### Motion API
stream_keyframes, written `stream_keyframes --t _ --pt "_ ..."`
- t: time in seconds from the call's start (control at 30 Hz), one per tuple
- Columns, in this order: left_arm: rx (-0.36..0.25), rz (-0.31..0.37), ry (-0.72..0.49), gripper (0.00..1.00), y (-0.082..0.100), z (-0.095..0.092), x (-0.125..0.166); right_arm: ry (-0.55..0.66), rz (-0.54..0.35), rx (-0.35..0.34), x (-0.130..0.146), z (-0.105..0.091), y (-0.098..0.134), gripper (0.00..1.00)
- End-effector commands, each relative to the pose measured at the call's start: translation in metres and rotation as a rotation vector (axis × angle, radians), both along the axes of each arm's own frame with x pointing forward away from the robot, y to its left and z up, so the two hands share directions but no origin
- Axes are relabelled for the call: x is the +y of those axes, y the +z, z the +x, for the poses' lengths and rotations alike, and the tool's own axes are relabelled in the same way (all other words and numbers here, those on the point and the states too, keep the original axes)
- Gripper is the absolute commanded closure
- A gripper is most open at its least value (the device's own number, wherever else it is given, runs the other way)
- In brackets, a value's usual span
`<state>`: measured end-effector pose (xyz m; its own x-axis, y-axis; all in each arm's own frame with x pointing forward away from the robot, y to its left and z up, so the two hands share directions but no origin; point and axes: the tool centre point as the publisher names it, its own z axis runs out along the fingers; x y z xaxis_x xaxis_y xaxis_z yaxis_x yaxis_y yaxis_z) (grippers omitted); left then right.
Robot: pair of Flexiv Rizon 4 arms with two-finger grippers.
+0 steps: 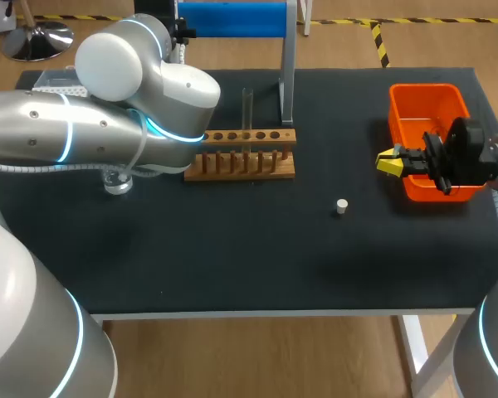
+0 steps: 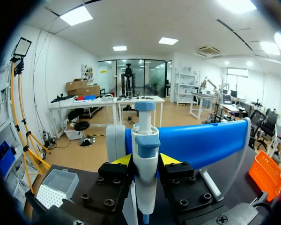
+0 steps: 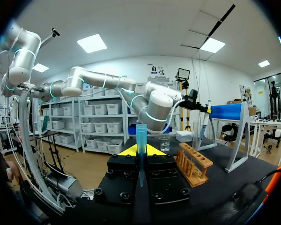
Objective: Invert the test tube, pick up the pipette, mount the tip to pipette, aspirate from beaker and dispense into the tube, eject the tip, return the pipette, and cap with the stopper.
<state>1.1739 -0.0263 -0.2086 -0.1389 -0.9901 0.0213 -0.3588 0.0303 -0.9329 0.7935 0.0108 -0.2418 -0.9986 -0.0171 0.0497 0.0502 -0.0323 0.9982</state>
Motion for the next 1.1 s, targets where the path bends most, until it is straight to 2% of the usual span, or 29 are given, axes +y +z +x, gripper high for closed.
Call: stream_keyframes --t 0.03,0.07,0.1,0.17,0.47,0.7,0.87,1.1 --pt "-0.001 -0.001 0.003 0.70 -0.002 0.003 -0.001 0.000 -0.001 0.000 -0.001 -0.001 0.000 1.00" --pt "-0.001 -0.001 0.003 0.70 -0.002 0.003 -0.001 0.000 -0.001 0.000 -0.001 -0.001 0.000 1.00" --pt "-0.001 -0.001 0.003 0.76 -0.002 0.004 -0.001 0.000 -0.001 0.000 -0.001 -0.001 0.000 1.00" --pt "0.000 -0.001 0.004 1.00 -0.002 0.004 -0.001 0.000 -0.001 0.000 -0.001 -0.001 0.000 1.00" --pt "-0.007 0.006 0.016 1.00 0.007 0.000 -0.001 0.000 -0.001 0.000 -0.001 -0.001 0.000 1.00" --pt "-0.031 0.027 -0.014 1.00 0.040 -0.004 -0.002 0.000 -0.001 0.000 -0.001 -0.001 0.000 1.00" --pt "-0.033 0.019 -0.154 1.00 0.068 -0.013 -0.006 0.000 -0.001 0.000 -0.001 -0.001 0.000 1.00" --pt "-0.035 -0.004 -0.420 1.00 0.106 -0.038 -0.008 0.000 -0.001 0.000 -0.001 -0.001 0.000 1.00"
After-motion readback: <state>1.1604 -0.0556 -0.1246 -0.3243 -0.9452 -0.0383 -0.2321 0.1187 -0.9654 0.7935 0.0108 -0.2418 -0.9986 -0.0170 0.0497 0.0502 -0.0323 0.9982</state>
